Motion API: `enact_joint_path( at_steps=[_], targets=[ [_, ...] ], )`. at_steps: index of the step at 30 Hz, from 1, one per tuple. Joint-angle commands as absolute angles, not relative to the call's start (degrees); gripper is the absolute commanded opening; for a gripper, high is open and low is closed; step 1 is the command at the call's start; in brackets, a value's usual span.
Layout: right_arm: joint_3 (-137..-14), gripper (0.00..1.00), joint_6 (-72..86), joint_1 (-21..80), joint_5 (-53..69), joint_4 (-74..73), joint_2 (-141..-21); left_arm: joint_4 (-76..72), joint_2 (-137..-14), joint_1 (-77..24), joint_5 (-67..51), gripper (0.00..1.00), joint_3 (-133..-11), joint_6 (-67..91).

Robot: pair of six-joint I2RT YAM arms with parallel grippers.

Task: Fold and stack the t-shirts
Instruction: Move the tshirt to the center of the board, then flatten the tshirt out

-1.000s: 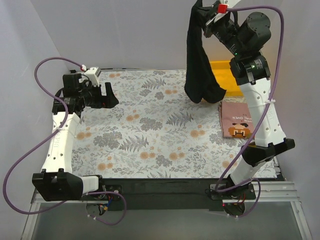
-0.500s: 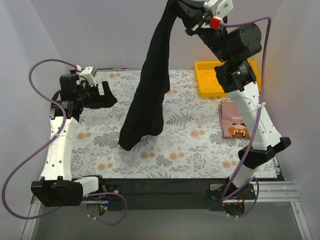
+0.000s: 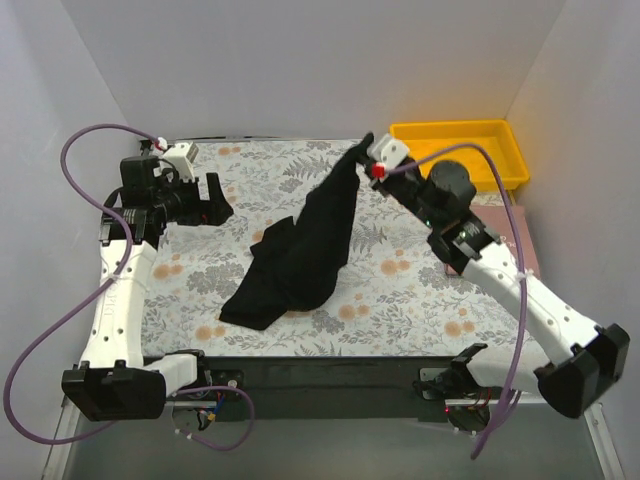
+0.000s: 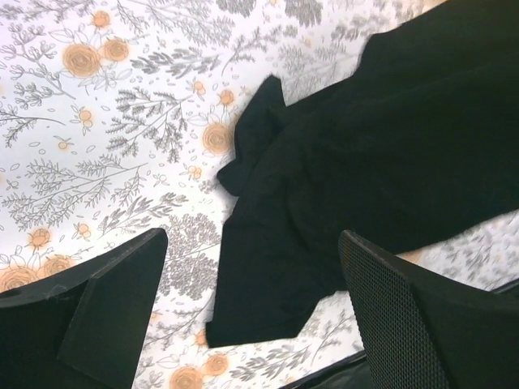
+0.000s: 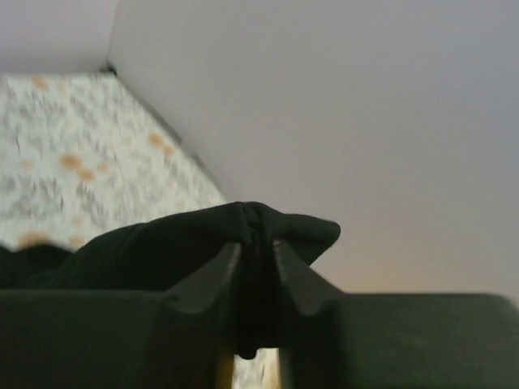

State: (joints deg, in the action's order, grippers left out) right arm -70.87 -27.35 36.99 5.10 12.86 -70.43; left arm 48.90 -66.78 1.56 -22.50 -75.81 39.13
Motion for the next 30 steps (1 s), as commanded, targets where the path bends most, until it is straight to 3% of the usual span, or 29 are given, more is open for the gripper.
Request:
enact_joint_path(
  at_steps=[1, 2, 5, 6, 7, 9, 16, 21, 25, 30],
  targets=[
    [-56.9, 0.35, -33.6, 35.0, -5.9, 7.2, -59.8, 53.2, -66.4, 1.8, -25.6, 0.86, -73.8, 30.7],
    [-54.3, 0.54, -33.7, 33.9, -5.8, -0.4, -58.3, 54.0, -66.9, 1.8, -26.8, 0.86, -73.4, 29.1],
    [-50.0, 0.68, -34.0, 30.4, -4.1, -13.6, -54.4, 58.3, -69.5, 1.8, -29.5, 0.86, -71.5, 21.6],
    [-49.9, 0.88, -34.6, 29.5, -2.7, -16.8, -53.6, 60.5, -71.2, 1.8, -29.7, 0.86, -71.0, 20.2],
    [-50.2, 0.95, -35.2, 29.4, -0.5, -19.1, -53.7, 61.6, -72.3, 1.8, -29.6, 0.86, -70.5, 18.8],
    [-52.0, 0.98, -35.9, 29.4, 4.3, -24.5, -55.6, 62.7, -74.1, 1.8, -27.4, 0.86, -68.0, 16.0],
    [-60.8, 0.98, -33.2, 29.3, 13.2, -31.1, -74.5, 62.2, -81.1, -1.4, -22.7, 0.79, -60.5, 13.5],
    [-63.8, 0.86, -34.5, 29.1, 14.8, -32.3, -84.5, 56.8, -84.1, -5.3, -18.6, 0.73, -55.2, 15.6],
    [-64.2, 0.84, -35.7, 29.0, 14.9, -33.7, -89.0, 54.6, -87.3, -7.4, -17.8, 0.66, -52.0, 17.1],
    [-63.2, 0.79, -37.6, 29.0, 12.7, -34.9, -94.5, 50.7, -89.8, -7.7, -14.2, 0.45, -50.2, 18.5]
  ],
)
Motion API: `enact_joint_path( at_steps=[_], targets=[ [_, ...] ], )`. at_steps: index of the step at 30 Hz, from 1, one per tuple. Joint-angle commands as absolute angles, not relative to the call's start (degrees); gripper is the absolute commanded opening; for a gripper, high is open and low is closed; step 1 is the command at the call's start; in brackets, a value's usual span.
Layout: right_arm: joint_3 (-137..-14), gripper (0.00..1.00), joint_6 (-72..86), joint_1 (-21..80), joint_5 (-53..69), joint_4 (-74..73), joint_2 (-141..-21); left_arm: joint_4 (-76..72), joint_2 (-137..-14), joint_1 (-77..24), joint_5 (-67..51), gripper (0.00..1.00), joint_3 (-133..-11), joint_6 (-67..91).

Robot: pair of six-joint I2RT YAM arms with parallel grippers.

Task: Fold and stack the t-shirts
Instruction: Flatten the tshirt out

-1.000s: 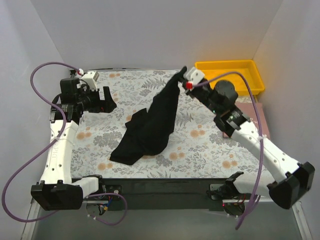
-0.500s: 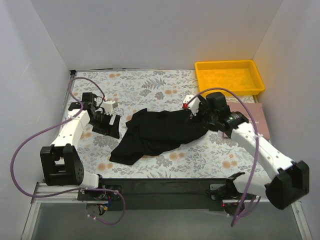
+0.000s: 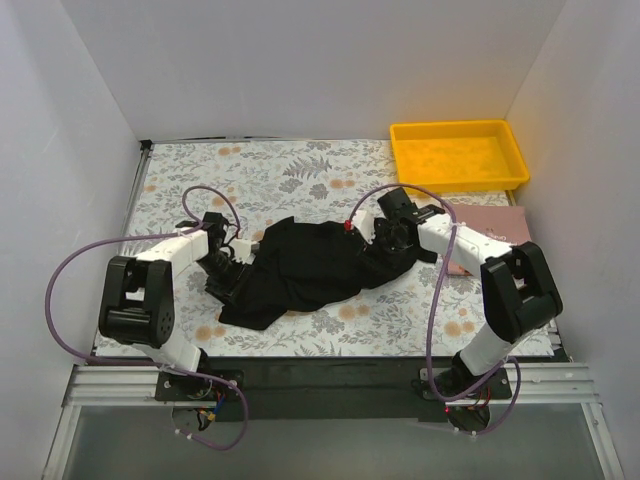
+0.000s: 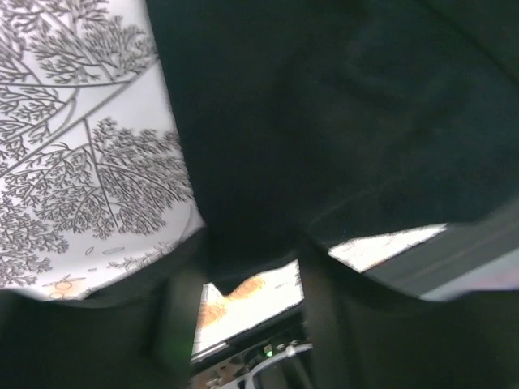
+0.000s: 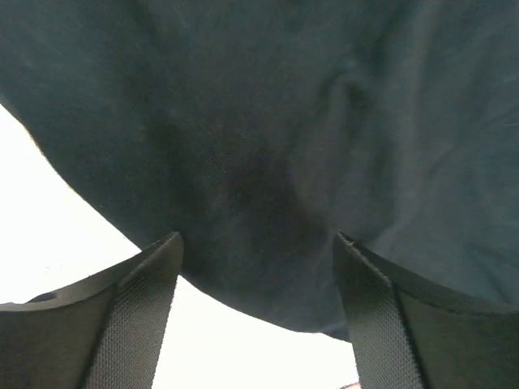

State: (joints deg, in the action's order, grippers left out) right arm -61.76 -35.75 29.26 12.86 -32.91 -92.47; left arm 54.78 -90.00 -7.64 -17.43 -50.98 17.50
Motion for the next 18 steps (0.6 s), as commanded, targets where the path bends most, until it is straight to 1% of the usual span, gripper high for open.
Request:
enact_joint_path(
  at_steps=[1, 2, 3, 4, 5, 9, 12, 14, 15, 18],
  targets=[
    [-62.9, 0.78, -37.6, 29.0, 12.9, -35.0, -95.2, 50.2, -90.3, -7.8, -13.5, 0.40, -50.0, 18.7],
    [-62.8, 0.71, -38.0, 29.0, 14.3, -36.2, -96.7, 49.2, -91.0, -7.8, -12.1, 0.28, -50.0, 19.2],
    [-62.8, 0.68, -38.1, 29.0, 14.3, -36.8, -97.3, 48.8, -91.1, -7.8, -10.6, 0.28, -50.2, 19.7],
    [-62.9, 0.65, -38.3, 29.1, 16.5, -37.9, -97.9, 48.3, -91.8, -7.7, -9.2, 0.09, -50.3, 19.9],
    [-62.8, 0.61, -38.5, 29.4, 17.5, -38.6, -98.7, 47.6, -92.3, -7.5, -7.8, 0.01, -50.5, 20.2],
    [-61.3, 0.52, -40.0, 33.7, 22.0, -41.7, -99.5, 46.7, -95.5, -3.6, -5.5, 0.00, -55.3, 19.3],
    [-61.4, 0.51, -40.9, 38.4, 27.1, -45.3, -99.0, 46.5, -97.6, -0.7, -4.4, 0.00, -58.5, 17.8],
    [-62.7, 0.51, -41.9, 40.4, 32.7, -49.5, -97.9, 46.6, -98.2, -0.1, -3.4, 0.00, -62.2, 17.2],
    [-64.7, 0.51, -42.9, 41.6, 37.8, -51.2, -97.6, 46.3, -98.8, 1.7, -3.1, 0.00, -63.3, 17.1],
    [-68.4, 0.52, -46.3, 41.7, 43.6, -59.2, -96.8, 47.3, -100.1, 3.5, -5.1, 0.00, -69.2, 16.4]
  ],
)
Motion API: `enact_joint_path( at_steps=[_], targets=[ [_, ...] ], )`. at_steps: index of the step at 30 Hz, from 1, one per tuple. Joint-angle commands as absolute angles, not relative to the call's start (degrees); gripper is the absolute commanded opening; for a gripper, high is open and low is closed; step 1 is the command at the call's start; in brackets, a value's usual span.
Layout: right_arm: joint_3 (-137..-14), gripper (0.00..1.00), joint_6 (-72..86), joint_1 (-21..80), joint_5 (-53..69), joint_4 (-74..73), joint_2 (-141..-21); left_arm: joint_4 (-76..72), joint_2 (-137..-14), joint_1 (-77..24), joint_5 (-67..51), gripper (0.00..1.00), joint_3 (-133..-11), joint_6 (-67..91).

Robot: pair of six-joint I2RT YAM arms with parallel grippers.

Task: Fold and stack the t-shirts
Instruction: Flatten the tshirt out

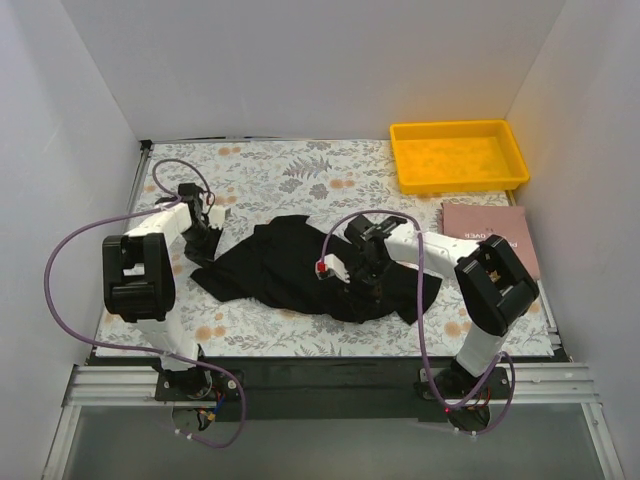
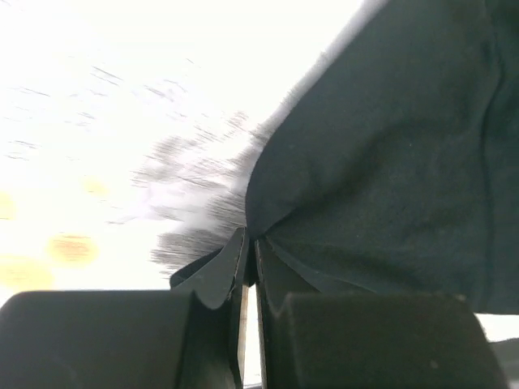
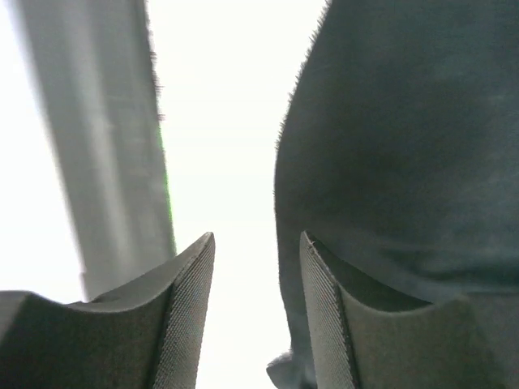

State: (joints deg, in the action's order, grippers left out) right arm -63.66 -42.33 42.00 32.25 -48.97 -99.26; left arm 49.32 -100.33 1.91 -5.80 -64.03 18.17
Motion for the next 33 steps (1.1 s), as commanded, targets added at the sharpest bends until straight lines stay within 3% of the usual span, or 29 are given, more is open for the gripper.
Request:
enact_joint_path(
  at_steps=[1, 3, 6, 9, 19, 33],
  targets=[
    [-70.8, 0.54, -47.3, 41.7, 44.4, -60.8, -96.6, 47.8, -100.5, 4.0, -6.1, 0.00, -71.8, 16.3],
    [-72.9, 0.56, -46.7, 39.6, 43.2, -61.8, -96.3, 49.9, -101.2, 4.4, -9.0, 0.05, -74.2, 16.3],
    [-77.2, 0.59, -43.7, 31.5, 41.6, -61.5, -97.6, 51.1, -100.4, 4.7, -10.7, 0.29, -75.8, 16.3],
    [-80.4, 0.57, -40.9, 24.1, 36.9, -61.1, -100.2, 51.4, -100.0, 5.2, -10.6, 0.39, -75.1, 16.1],
    [-74.5, 0.51, -40.4, 16.2, 21.0, -58.9, -99.4, 50.3, -102.7, 9.0, -8.2, 0.43, -73.7, 14.9],
    [-61.4, 0.55, -39.7, 15.5, 7.4, -48.2, -99.1, 48.3, -104.1, 9.7, -6.7, 0.50, -70.0, 13.1]
  ],
)
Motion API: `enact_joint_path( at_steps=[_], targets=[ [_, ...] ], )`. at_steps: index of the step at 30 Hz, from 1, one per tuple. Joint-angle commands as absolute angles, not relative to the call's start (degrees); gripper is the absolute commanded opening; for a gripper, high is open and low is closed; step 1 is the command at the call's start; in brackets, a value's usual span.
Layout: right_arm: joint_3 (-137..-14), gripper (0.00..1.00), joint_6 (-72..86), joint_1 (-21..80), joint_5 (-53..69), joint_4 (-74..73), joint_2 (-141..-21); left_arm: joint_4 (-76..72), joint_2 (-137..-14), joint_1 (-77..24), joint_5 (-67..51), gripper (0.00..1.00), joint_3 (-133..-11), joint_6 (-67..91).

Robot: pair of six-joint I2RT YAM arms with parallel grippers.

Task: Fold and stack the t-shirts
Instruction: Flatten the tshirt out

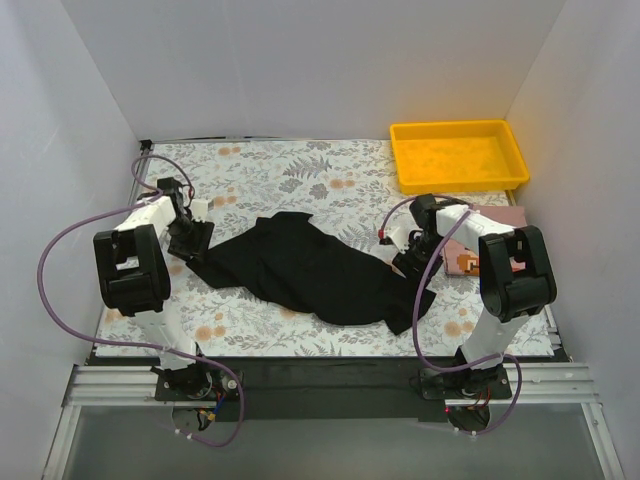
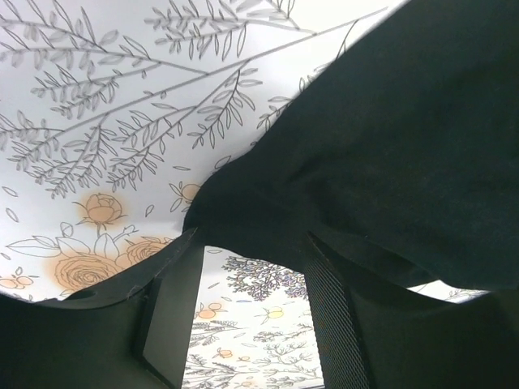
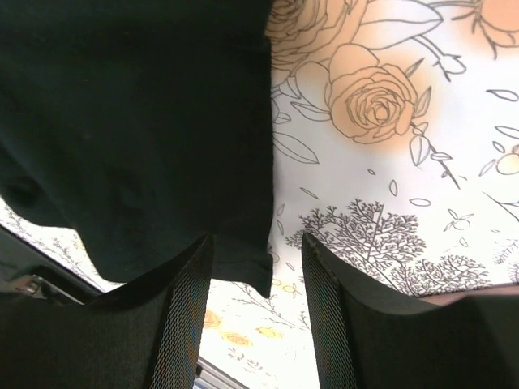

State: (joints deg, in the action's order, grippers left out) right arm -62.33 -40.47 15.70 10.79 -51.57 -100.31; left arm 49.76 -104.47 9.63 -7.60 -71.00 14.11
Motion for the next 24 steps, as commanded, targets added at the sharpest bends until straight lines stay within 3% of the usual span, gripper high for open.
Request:
enact_joint_path(
  at_steps=[1, 7, 10, 13, 16, 17, 24],
  targets=[
    [-61.1, 0.55, -39.7, 15.5, 7.1, -47.9, -99.4, 48.2, -104.2, 9.7, -6.5, 0.51, -69.5, 13.0],
    [-58.4, 0.49, -38.9, 15.5, 6.3, -46.5, -100.1, 45.1, -104.2, 9.7, -6.2, 0.51, -65.2, 12.8],
    [-57.4, 0.31, -38.9, 15.7, 6.8, -46.4, -100.3, 44.7, -104.2, 9.6, -6.5, 0.46, -63.7, 12.9],
    [-57.3, 0.02, -38.7, 16.3, 7.2, -46.2, -100.5, 42.0, -103.9, 9.7, -5.1, 0.32, -62.9, 13.4],
    [-59.6, 0.01, -38.2, 16.3, 6.8, -46.4, -99.9, 42.1, -104.3, 9.6, -5.6, 0.13, -65.1, 14.3],
    [-60.2, 0.01, -38.2, 16.3, 6.3, -46.2, -99.7, 42.4, -104.5, 9.7, -5.9, 0.01, -65.8, 14.7],
    [-64.5, 0.01, -38.5, 15.2, 5.3, -46.4, -95.5, 43.0, -101.3, 9.7, -6.4, 0.00, -69.4, 14.7]
  ],
)
